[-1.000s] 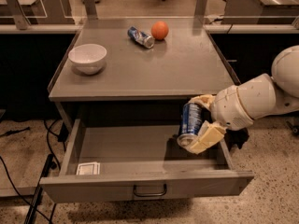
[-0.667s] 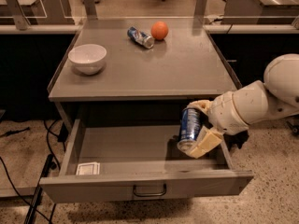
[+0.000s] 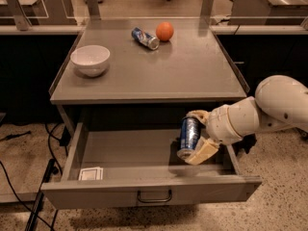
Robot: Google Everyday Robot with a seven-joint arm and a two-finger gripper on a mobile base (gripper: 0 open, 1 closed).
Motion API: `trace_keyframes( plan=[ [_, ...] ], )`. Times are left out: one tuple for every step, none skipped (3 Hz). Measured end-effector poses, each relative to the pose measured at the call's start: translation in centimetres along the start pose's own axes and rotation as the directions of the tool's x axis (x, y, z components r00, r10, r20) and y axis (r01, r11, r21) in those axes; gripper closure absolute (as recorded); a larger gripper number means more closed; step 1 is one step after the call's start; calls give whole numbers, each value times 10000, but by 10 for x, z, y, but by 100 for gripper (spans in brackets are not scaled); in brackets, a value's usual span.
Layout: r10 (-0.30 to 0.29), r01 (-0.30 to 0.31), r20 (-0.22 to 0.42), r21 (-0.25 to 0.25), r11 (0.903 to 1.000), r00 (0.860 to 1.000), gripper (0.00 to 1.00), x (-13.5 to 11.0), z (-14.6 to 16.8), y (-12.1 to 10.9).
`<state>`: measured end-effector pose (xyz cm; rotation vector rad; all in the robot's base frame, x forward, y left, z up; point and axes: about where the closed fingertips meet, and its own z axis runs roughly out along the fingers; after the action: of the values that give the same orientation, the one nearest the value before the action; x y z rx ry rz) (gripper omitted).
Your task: Place pepsi can into top drawer
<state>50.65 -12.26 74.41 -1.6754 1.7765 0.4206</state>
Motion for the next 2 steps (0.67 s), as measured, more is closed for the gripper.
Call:
trace_keyframes(
  plan=[
    [41, -42, 193, 42, 10000, 9998, 100, 10, 25, -10],
    [175, -174, 379, -16, 9998, 9991, 100, 18, 52, -15]
  ],
)
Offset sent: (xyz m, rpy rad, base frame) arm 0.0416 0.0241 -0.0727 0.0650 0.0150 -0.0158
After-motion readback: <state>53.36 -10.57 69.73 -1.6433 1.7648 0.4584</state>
